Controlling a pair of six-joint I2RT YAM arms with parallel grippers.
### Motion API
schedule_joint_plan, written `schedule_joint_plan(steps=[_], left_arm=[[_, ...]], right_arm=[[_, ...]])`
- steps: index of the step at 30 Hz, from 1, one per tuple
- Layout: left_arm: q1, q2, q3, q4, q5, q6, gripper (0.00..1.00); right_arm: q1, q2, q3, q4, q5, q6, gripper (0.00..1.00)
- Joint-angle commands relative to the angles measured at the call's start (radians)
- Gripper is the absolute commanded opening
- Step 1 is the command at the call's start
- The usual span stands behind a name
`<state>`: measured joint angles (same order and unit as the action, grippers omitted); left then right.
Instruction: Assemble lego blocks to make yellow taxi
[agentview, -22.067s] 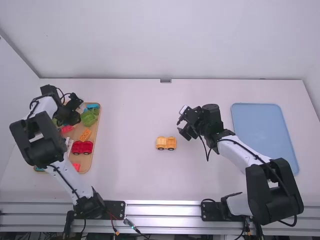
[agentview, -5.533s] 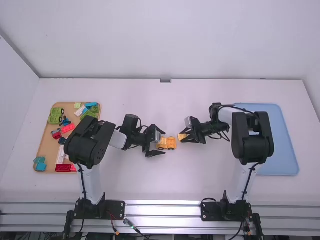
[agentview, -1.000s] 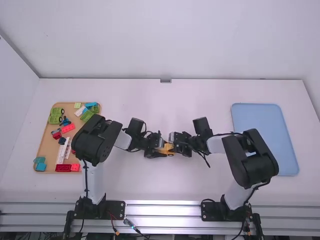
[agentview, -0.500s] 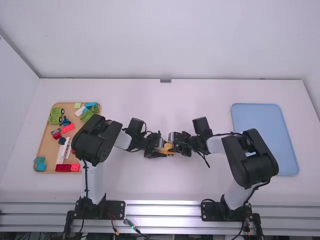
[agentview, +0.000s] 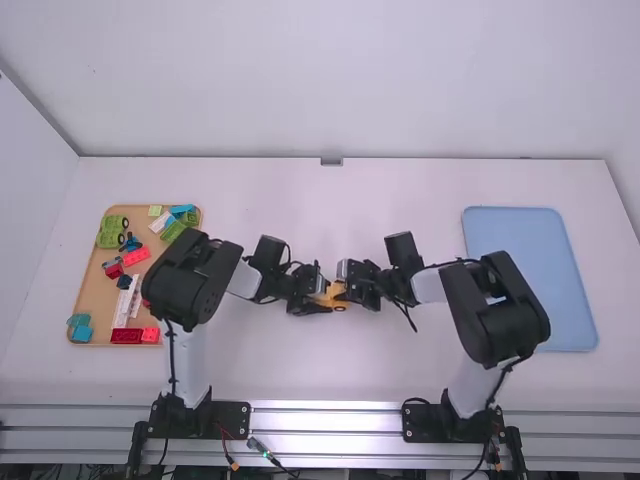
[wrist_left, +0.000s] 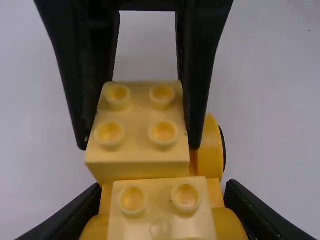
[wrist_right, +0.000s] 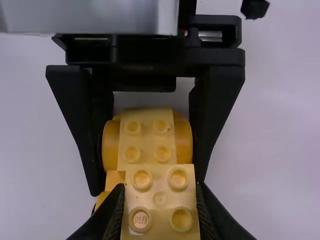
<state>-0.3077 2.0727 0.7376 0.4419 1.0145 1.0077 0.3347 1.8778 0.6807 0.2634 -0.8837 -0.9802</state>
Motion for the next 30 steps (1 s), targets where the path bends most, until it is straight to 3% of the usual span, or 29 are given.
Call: schedule_joint_plan(steps=[1,14,30], left_arm=[[-0.008,0.007,-0.006,0.003,0.013,0.011,0.41],[-0.006,0.007,-0.006,0.003,0.013,0.011,0.38],[-0.007,0.007,-0.006,0.004,-0.036,-0.004,0.35]], right_arm=[[0.012,0.066,0.018,-0.017,-0.023,0.008,0.0],[0.014,-0.057,0.026,-0.064,0.026,0.004,0.0],[0.064,-0.06,0.026,-0.111,0.092,-0.011,0.0]])
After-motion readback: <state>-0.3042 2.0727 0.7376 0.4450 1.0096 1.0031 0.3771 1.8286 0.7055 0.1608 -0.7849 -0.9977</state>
